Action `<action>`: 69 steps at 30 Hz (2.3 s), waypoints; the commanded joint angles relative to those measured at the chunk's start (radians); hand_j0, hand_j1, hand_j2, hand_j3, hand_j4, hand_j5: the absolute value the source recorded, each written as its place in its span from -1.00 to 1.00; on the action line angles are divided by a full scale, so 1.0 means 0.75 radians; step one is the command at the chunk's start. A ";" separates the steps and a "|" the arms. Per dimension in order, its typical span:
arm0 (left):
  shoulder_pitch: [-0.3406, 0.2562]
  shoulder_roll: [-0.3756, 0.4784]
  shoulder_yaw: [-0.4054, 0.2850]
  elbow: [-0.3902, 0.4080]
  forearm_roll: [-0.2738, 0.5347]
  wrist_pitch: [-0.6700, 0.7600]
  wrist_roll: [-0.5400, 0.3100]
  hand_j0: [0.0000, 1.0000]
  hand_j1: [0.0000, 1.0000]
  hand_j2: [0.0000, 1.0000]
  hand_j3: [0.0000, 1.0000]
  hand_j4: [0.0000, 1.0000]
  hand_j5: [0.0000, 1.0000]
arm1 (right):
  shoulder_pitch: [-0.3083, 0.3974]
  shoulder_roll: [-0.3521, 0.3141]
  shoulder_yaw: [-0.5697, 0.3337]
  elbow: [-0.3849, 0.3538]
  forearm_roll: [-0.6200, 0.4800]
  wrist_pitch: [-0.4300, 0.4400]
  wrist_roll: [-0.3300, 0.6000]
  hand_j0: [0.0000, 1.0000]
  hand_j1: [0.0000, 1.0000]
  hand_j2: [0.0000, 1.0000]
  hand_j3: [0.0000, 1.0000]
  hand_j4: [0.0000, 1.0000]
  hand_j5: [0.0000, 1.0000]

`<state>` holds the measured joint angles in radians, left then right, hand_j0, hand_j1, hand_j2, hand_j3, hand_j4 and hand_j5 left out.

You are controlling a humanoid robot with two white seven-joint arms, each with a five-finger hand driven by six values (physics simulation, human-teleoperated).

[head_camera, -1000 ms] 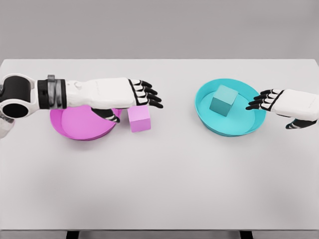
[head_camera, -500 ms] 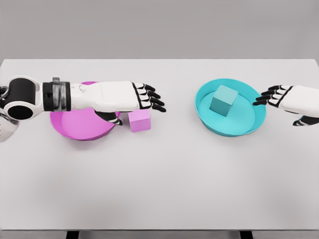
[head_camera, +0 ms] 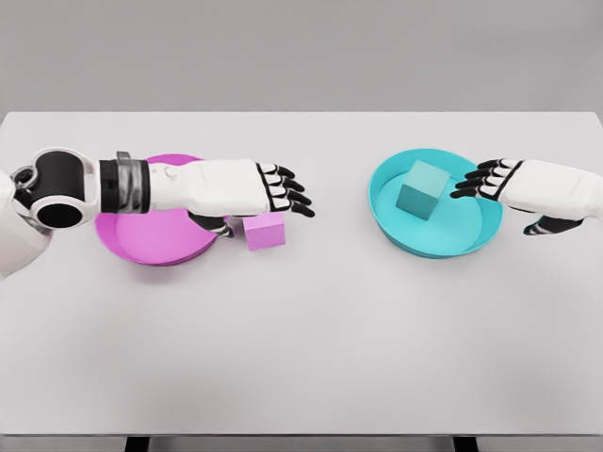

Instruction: Place the blocks in the corresponding plates according to their colors

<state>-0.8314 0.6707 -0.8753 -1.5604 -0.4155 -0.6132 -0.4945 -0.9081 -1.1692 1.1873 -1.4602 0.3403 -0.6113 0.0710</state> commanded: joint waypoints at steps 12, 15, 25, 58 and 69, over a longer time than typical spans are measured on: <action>0.000 -0.033 -0.038 0.031 -0.064 0.003 0.001 0.98 0.98 0.98 0.98 0.98 0.98 | 0.000 0.019 -0.004 0.000 -0.008 0.001 -0.001 1.00 1.00 1.00 1.00 1.00 1.00; 0.000 -0.058 -0.038 0.090 -0.098 0.003 0.003 0.98 0.98 0.98 0.98 0.98 0.98 | 0.000 0.023 -0.004 0.004 -0.008 0.001 -0.001 1.00 1.00 1.00 1.00 1.00 1.00; -0.002 -0.093 -0.038 0.152 -0.150 0.003 0.003 0.98 0.98 0.98 0.98 0.98 0.98 | 0.000 0.039 -0.004 0.008 -0.008 0.001 -0.001 1.00 1.00 1.00 1.00 1.00 1.00; -0.016 -0.236 -0.040 0.363 -0.285 0.003 0.009 0.98 0.98 0.98 0.98 0.98 0.98 | 0.002 0.037 -0.004 0.002 -0.010 0.001 -0.001 1.00 1.00 1.00 1.00 1.00 1.00; -0.016 -0.232 -0.040 0.379 -0.285 0.003 0.003 0.46 0.46 0.46 0.46 0.46 0.46 | 0.002 0.037 -0.004 0.002 -0.008 0.001 -0.001 1.00 1.00 1.00 1.00 1.00 1.00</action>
<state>-0.8437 0.4964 -0.9060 -1.2815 -0.6338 -0.6130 -0.4920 -0.9066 -1.1404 1.1857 -1.4588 0.3396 -0.6113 0.0710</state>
